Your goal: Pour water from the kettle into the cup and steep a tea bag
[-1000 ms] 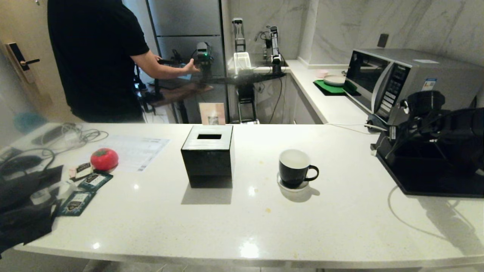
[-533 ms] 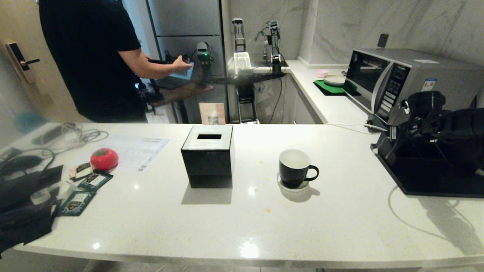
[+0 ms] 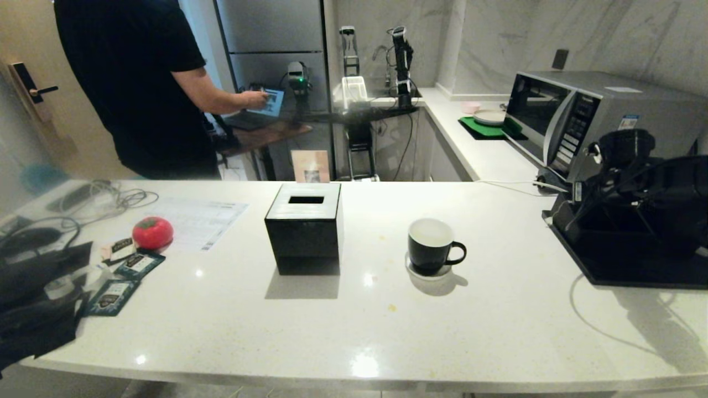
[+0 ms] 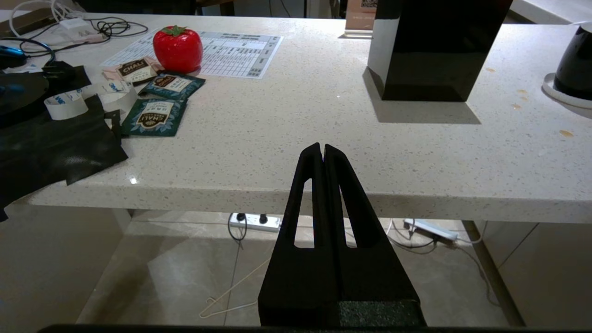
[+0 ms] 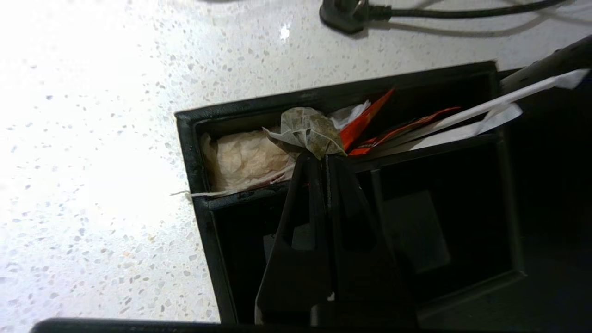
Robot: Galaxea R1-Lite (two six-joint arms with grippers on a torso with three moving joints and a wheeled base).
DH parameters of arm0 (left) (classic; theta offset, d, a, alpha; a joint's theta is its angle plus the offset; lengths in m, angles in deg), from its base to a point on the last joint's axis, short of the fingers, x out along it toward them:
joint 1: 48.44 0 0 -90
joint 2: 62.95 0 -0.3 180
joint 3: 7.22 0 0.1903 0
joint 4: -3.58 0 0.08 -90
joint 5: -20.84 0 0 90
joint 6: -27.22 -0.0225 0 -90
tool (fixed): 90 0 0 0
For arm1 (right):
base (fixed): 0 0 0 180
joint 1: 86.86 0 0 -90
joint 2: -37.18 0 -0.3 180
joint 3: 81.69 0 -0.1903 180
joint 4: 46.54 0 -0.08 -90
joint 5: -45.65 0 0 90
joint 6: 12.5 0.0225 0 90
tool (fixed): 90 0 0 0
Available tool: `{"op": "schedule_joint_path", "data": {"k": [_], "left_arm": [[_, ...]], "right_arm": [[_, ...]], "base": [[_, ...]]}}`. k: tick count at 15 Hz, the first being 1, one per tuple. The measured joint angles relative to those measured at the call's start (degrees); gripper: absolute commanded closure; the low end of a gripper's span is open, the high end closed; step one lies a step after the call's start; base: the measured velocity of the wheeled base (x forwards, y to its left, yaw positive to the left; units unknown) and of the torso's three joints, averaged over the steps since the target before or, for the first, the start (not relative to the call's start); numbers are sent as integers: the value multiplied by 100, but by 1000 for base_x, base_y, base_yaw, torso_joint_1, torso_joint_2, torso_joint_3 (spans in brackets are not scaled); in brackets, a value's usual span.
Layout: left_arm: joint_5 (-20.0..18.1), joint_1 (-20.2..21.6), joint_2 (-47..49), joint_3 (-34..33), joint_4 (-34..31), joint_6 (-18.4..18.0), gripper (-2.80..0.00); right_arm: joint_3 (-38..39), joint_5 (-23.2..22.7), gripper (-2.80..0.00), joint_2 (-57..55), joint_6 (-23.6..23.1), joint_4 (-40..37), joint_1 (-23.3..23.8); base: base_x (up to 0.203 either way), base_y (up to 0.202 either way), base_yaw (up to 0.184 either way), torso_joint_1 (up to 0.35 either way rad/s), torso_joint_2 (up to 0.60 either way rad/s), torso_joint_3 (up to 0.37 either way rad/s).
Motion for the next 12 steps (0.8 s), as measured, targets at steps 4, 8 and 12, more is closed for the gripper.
{"op": "schedule_joint_path", "data": {"k": [4,8,12], "left_arm": [[0,0,0,0,-2,0,0],[0,0,0,0,0,-1,0],[1,0,0,0,-2,0,0]], "right_arm": [[21,0,0,130,-6,19,0],[83,0,0,284,-5,20,2],[282,13,0,446,102,28,2]], "base": [[0,0,0,0,0,0],[0,0,0,0,0,0],[0,0,0,0,0,0]]}}
